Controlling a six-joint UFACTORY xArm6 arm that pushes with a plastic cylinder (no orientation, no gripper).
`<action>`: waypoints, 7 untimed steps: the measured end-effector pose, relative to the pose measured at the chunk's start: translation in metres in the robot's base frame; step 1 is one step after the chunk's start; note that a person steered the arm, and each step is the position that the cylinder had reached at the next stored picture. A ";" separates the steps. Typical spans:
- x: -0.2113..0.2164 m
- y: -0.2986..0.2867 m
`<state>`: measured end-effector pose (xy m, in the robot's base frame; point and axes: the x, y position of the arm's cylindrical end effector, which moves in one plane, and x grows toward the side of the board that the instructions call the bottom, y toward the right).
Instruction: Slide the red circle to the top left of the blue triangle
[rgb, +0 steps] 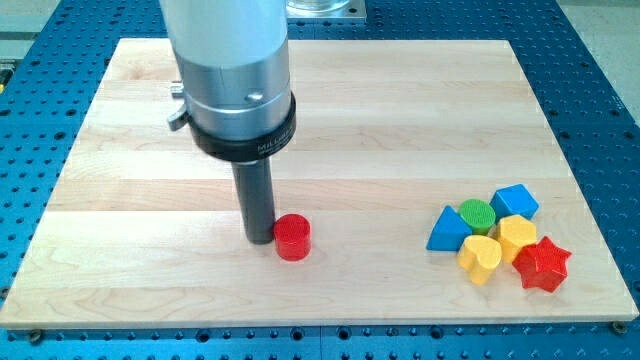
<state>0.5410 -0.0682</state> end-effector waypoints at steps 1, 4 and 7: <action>0.017 0.030; 0.002 0.107; -0.029 0.167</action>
<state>0.5115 0.0989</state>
